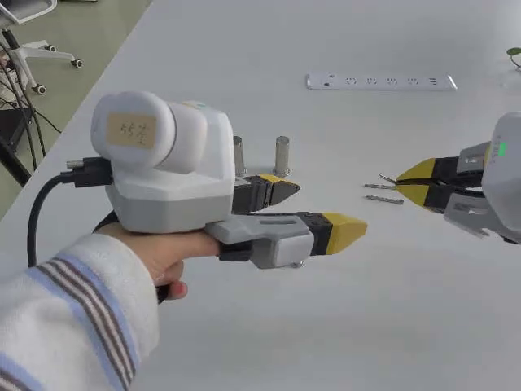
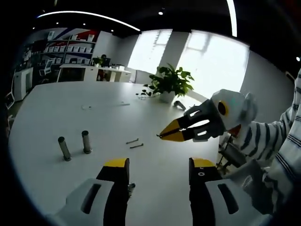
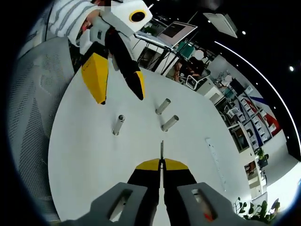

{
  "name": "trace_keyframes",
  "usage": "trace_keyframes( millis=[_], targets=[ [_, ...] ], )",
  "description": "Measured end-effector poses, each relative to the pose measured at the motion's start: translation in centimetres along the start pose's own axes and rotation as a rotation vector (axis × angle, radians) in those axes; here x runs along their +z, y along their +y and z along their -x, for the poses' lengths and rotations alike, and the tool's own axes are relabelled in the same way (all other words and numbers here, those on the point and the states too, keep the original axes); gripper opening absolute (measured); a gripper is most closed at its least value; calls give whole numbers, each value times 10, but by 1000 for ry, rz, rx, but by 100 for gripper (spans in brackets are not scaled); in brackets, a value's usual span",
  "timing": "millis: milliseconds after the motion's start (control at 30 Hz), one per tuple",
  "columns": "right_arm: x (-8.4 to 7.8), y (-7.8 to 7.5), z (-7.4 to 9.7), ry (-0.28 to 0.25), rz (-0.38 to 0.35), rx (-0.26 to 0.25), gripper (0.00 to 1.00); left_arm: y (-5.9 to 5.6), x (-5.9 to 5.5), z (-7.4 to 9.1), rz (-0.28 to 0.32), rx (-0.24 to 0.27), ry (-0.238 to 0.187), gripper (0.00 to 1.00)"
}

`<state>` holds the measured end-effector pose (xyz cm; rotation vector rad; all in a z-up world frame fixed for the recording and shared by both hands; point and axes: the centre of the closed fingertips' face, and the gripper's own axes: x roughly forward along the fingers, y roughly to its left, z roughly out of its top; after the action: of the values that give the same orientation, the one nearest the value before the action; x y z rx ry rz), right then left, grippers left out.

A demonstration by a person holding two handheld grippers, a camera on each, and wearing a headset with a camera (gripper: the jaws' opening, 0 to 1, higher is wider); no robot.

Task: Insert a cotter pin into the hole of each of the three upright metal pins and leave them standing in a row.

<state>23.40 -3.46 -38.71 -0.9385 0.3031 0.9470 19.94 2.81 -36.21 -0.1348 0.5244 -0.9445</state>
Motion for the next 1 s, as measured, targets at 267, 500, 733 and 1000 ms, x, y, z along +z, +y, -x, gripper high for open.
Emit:
trace_keyframes(
  millis=[267, 500, 733, 1000],
  targets=[
    [15, 18, 9, -23, 8, -23, 0, -6, 1, -12, 63, -47, 13, 32],
    [23, 27, 14, -36, -5, -33, 0, -13, 0, -21, 90, -80, 25, 21],
    [32, 36, 16, -53, -28, -35, 0, -16, -4, -27, 99, -100, 50, 15],
    [39, 40, 15, -60, -10, -37, 0, -19, -10, -28, 96, -120, 79, 9]
  ],
)
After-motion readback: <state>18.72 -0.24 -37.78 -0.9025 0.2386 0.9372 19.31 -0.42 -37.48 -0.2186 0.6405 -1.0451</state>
